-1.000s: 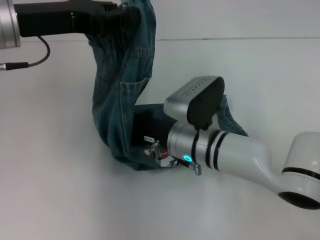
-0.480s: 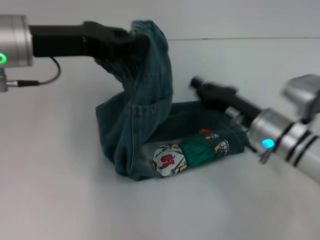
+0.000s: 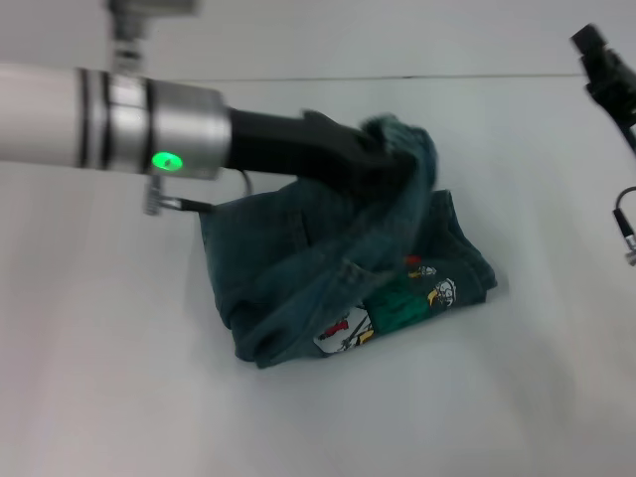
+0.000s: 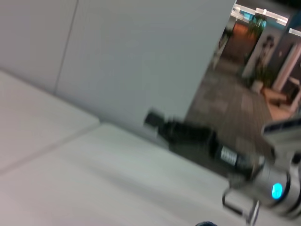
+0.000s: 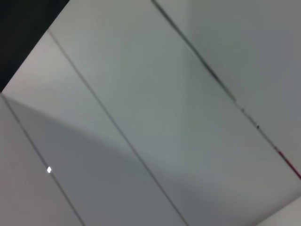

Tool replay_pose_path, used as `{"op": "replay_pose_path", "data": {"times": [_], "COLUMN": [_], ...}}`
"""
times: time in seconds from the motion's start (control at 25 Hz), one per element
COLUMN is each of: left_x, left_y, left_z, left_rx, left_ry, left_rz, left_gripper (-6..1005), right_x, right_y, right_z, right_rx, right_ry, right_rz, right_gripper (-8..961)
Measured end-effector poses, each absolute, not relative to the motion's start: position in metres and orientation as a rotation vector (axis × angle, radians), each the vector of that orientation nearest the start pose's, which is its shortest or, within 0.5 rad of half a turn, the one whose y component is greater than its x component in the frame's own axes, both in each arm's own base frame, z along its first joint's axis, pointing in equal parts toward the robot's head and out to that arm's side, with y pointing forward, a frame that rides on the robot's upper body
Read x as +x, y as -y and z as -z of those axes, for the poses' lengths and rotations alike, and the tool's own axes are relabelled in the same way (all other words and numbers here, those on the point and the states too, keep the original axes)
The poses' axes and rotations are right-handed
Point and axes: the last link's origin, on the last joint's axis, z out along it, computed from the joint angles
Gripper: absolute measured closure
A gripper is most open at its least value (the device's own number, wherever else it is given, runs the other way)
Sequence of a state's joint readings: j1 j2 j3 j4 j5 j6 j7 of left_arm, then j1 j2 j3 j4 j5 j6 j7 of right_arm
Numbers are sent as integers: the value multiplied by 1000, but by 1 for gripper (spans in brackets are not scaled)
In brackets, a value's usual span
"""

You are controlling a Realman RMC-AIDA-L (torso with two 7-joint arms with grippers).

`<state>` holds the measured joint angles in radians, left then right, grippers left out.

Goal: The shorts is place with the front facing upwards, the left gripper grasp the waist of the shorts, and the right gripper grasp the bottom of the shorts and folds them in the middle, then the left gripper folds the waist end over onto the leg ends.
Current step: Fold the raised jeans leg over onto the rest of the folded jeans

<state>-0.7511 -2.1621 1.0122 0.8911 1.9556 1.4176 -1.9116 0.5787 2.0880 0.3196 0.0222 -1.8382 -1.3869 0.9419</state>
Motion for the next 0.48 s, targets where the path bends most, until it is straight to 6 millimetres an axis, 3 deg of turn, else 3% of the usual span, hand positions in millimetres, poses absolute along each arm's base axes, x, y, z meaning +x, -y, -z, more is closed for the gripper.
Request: {"op": "replay_pose_path", "data": {"times": [0.28,0.4,0.48], "left_x": [-112,-112,-113], "left_y": [-376,-376,-377], "left_z": [99,106,104], "left_rx": [-2969,-2933,-2908], "left_ry": [667,671,690], "left_rz": [389,398,432], "left_gripper": [850,846,743], "right_x": [285,286,286], "right_y": [-352,-351,-350], "right_z": [-4,-3,-3], "right_rx": [-1533,-1534,-1536], "right_ry": [-957,-957,-959], "right_rz": [-1421,-1423,-1422], "right_gripper": [944,943,937]}}
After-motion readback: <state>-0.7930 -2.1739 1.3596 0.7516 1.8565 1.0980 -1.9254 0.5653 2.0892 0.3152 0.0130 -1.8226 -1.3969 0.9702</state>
